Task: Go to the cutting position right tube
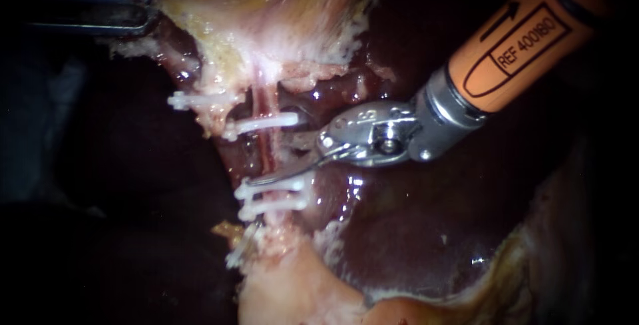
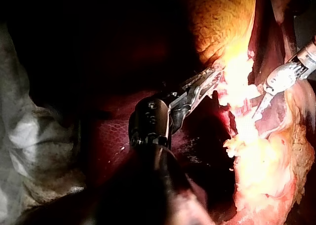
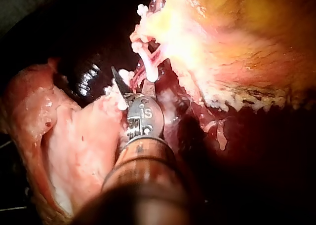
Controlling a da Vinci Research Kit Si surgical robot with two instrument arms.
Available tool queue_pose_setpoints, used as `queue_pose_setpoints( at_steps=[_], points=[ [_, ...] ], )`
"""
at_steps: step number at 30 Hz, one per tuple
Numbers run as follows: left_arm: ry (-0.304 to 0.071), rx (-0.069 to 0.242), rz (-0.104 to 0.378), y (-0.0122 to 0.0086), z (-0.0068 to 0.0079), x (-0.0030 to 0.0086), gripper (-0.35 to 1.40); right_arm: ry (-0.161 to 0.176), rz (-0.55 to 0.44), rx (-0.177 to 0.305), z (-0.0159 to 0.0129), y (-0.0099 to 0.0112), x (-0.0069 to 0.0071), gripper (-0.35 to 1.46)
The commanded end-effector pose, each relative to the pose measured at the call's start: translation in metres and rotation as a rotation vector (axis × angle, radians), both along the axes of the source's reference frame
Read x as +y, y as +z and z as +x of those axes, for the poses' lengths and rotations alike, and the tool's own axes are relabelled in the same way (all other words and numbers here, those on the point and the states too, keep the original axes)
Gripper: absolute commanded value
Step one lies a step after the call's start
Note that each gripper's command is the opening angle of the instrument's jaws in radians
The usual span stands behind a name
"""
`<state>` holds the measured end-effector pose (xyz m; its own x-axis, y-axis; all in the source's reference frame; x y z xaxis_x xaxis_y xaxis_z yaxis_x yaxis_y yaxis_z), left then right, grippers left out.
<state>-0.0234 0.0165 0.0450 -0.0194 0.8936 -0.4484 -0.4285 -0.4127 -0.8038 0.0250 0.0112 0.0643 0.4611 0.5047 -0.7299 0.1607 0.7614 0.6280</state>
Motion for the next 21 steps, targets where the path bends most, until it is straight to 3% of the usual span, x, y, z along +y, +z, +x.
queue_pose_setpoints(
  at_steps=[1,5,8,21],
  points=[
    [0.001,-0.001,0.0,0.0,0.0,0.0,-0.35,-0.016,-0.001,0.009,0.0001,0.0,0.0,1.34],
    [0.001,0.0,0.0,0.0,0.0,0.0,-0.35,-0.051,0.004,0.033,0.0006,0.0001,-0.0001,1.28],
    [0.0,0.0,0.0,0.0001,-0.0001,0.0,-0.35,-0.057,0.011,0.052,0.0011,0.0001,-0.0002,1.24],
    [0.0,0.0,0.0,0.0001,-0.0002,0.0,-0.35,-0.034,0.051,0.061,0.0041,-0.0003,-0.0006,1.21]
  ],
)
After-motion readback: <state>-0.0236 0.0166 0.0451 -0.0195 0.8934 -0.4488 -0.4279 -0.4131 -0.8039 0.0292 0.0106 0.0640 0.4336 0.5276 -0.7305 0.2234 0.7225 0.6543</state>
